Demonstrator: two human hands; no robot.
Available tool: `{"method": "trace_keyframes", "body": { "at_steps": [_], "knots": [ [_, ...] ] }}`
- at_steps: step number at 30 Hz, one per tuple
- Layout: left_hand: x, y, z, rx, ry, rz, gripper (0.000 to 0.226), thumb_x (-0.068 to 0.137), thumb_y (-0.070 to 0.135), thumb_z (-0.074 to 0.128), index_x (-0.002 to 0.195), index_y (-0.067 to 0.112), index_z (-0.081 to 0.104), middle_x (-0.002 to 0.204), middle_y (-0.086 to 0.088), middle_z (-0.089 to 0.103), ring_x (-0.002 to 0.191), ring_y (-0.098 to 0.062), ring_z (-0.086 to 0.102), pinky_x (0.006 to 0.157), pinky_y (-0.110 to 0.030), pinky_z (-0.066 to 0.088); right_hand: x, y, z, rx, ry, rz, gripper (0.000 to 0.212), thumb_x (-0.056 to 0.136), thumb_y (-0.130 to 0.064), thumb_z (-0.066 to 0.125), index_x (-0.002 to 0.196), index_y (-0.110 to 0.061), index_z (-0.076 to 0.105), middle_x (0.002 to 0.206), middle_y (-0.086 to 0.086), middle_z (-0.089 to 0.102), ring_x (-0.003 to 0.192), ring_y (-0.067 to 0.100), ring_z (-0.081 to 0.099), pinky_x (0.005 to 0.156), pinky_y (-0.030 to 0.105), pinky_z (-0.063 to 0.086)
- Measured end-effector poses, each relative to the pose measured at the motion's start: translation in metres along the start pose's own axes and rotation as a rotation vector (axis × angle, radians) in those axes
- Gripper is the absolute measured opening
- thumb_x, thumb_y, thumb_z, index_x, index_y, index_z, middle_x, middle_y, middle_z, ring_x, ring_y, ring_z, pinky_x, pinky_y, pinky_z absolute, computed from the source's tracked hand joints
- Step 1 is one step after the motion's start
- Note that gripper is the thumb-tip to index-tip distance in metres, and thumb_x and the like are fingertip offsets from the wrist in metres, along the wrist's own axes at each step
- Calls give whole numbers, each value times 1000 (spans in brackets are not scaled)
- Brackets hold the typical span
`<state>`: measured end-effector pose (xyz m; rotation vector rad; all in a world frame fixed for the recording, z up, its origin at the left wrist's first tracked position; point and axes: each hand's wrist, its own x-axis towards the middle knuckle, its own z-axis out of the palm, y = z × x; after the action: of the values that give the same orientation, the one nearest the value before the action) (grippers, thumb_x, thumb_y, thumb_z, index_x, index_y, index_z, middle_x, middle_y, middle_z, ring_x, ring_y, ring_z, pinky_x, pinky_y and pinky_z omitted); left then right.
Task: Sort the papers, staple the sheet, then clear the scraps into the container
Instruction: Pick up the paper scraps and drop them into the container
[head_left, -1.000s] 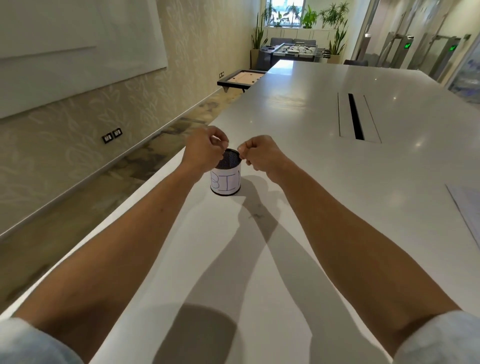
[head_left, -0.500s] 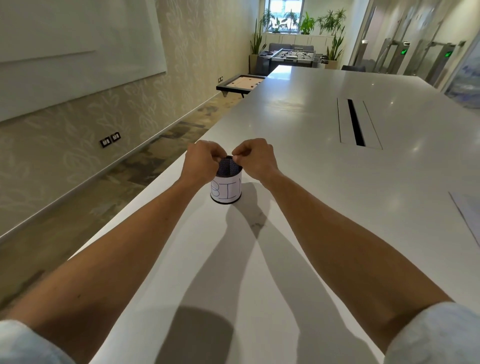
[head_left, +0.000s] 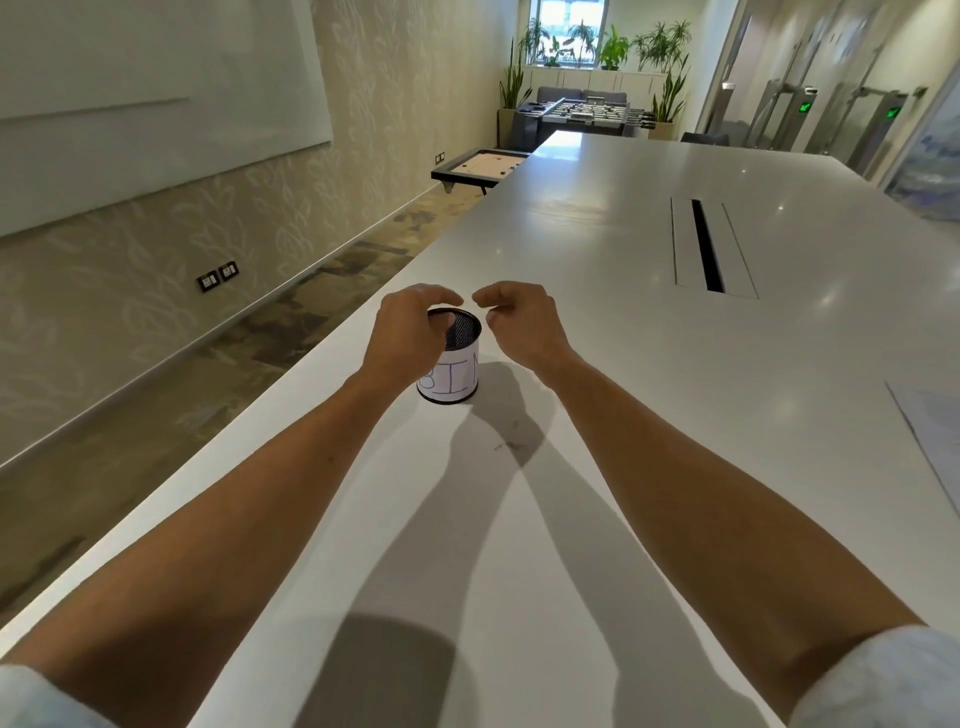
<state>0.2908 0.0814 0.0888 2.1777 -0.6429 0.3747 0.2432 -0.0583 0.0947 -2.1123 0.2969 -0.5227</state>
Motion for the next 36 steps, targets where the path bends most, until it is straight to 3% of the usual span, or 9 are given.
{"method": "trace_keyframes", "body": {
  "at_steps": [10, 14, 17, 23, 28, 31, 32, 34, 36],
  "knots": [
    [-65, -9, 31, -3, -418, 87, 20, 85, 2, 67, 103, 7, 73, 98, -6, 69, 72, -3, 56, 66, -4, 41, -52, 54, -14, -461, -248, 70, 41, 85, 3, 44, 111, -13, 71, 121, 6, 67, 113, 23, 61, 101, 37, 48],
    [-86, -15, 47, 82, -503, 45, 21, 85, 1, 64, 103, 6, 73, 101, -8, 69, 86, -19, 63, 80, -27, 51, -75, 66, -13, -618, -330, 38, 39, 76, 7, 46, 56, -25, 53, 77, -1, 56, 84, 26, 52, 59, 28, 41],
    [-91, -16, 52, 97, -491, 19, 21, 87, -2, 59, 99, 6, 73, 97, -8, 69, 87, -21, 64, 80, -30, 51, -88, 64, -15, -651, -345, -50, 48, 75, 5, 51, 51, -28, 27, 82, 2, 46, 85, 26, 45, 62, 31, 33],
    [-97, -4, 59, 50, -424, 15, 21, 87, 1, 59, 94, 10, 76, 91, -5, 74, 81, -16, 66, 81, -32, 54, -102, 67, -8, -616, -346, -64, 24, 88, -6, 49, 87, -8, 73, 101, 9, 62, 97, 25, 55, 80, 39, 50],
    [-103, -3, 59, 34, -329, -31, 17, 84, 0, 63, 92, 10, 73, 88, -6, 72, 79, -18, 63, 74, -27, 50, -103, 66, -22, -436, -275, 41, 35, 86, 4, 49, 109, -6, 72, 114, 11, 69, 106, 24, 61, 91, 29, 48],
    [-100, -9, 58, 85, -349, -79, 25, 86, 4, 65, 110, 9, 69, 108, -7, 69, 96, -21, 63, 87, -30, 49, -101, 69, -28, -448, -206, 109, 34, 82, 7, 49, 94, -11, 76, 99, 10, 71, 95, 24, 63, 88, 32, 51],
    [-99, -10, 59, 105, -381, -78, 28, 87, 5, 65, 114, 8, 68, 112, -8, 67, 100, -23, 63, 90, -32, 49, -102, 70, -28, -488, -232, 110, 14, 79, 6, 51, 75, 6, 64, 77, 9, 67, 76, 24, 59, 76, 31, 50],
    [-95, -9, 60, 140, -436, -52, 28, 88, 5, 64, 115, 7, 68, 114, -10, 65, 101, -25, 63, 91, -33, 49, -102, 70, -25, -522, -274, 120, 37, 76, 1, 61, 50, -14, 38, 55, 1, 43, 54, 19, 39, 61, 27, 37],
    [-91, -5, 61, 163, -490, 1, 23, 88, 5, 64, 111, 6, 71, 111, -11, 67, 98, -25, 64, 88, -32, 51, -103, 65, -22, -521, -268, 124, 16, 78, -6, 70, 63, -7, 66, 66, 2, 57, 60, 17, 52, 62, 26, 42]
  ]
}}
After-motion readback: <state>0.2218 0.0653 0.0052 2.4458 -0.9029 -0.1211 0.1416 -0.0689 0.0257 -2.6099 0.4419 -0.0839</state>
